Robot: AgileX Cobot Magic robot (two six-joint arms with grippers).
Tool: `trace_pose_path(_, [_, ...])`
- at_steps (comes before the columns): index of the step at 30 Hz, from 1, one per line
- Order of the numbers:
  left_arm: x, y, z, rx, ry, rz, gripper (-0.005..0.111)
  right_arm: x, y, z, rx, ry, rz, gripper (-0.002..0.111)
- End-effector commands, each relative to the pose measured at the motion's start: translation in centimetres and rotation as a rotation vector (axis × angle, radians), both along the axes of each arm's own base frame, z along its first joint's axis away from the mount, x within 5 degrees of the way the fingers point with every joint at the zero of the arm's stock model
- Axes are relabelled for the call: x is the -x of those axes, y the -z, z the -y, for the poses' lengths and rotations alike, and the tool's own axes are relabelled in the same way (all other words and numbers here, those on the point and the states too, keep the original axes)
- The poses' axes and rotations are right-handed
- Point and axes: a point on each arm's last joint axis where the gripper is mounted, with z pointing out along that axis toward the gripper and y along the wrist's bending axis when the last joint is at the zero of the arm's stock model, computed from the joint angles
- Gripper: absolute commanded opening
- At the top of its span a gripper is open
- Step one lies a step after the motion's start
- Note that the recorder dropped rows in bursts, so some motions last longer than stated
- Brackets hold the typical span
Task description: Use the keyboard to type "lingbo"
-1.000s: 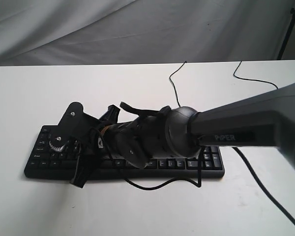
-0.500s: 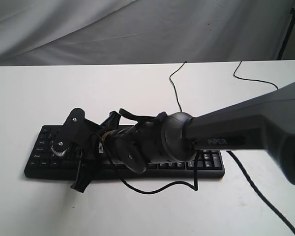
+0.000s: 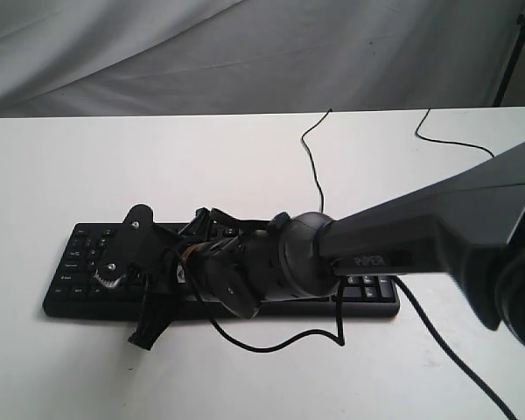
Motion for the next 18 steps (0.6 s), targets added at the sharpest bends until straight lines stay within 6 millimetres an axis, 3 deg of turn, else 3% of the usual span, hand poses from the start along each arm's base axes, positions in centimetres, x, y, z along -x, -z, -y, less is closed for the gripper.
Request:
trace_pose_path(1, [0.0,0.2,0.0,0.004,0.004,-0.004,0.001,0.0,0.5,0.1,0.006,0.003,-0.008,0.0])
trace_pose_path(8, [0.0,0.2,0.0,0.004,0.004,-0.004,0.001,0.0,0.2,0.1,0.002,0.003,-0.003,0.0])
trace_pose_path(18, [0.0,0.2,0.0,0.004,0.004,-0.004,0.001,0.0,-3.3,0.2,-0.032,0.003,0.041,0.0])
